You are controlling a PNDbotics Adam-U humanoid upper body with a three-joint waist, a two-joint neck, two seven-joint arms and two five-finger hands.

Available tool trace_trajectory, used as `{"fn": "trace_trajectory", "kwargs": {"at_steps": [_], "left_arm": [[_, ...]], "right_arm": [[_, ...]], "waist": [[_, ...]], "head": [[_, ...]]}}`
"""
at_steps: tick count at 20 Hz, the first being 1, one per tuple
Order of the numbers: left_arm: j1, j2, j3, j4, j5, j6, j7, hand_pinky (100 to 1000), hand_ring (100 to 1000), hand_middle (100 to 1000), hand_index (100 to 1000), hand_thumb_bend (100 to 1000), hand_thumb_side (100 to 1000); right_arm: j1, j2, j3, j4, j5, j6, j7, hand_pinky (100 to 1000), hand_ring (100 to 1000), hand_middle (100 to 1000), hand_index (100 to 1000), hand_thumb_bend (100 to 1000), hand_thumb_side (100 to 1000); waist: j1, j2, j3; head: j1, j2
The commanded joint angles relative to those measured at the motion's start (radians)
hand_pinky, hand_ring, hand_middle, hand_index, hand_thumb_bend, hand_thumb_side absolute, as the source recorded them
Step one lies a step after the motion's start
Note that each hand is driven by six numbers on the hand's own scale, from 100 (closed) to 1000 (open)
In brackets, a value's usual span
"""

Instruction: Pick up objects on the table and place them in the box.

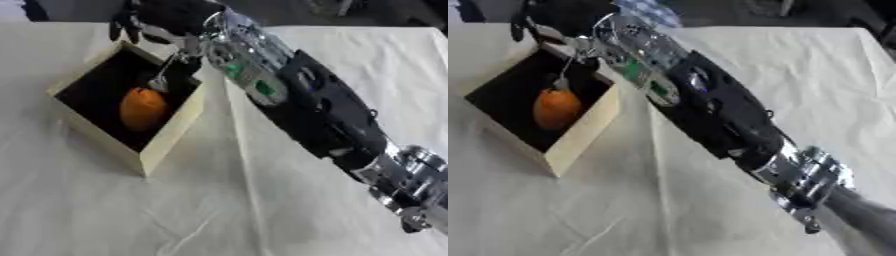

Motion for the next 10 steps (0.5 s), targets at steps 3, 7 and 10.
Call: {"fn": "trace_trajectory", "kwargs": {"at_steps": [3,7,10], "left_arm": [[0.009,0.026,0.014,-0.019,-0.010,0.002,0.009,705,771,780,733,100,744],[0.024,0.031,0.019,-0.019,-0.022,0.003,0.017,706,772,781,733,100,745],[0.038,0.034,0.023,-0.019,-0.030,0.004,0.025,706,772,782,732,100,747]], "right_arm": [[0.033,-0.133,-0.109,-0.213,-0.175,0.104,-0.065,504,694,529,783,279,155],[0.096,-0.219,-0.191,-0.327,-0.285,0.163,-0.125,488,685,518,778,218,223],[0.145,-0.269,-0.246,-0.337,-0.377,0.145,-0.219,480,681,513,776,151,334]], "waist": [[0.013,-0.029,-0.017],[0.023,-0.038,-0.038],[0.032,-0.045,-0.055]], "head": [[0.038,0.013],[0.066,0.018],[0.090,0.020]]}}
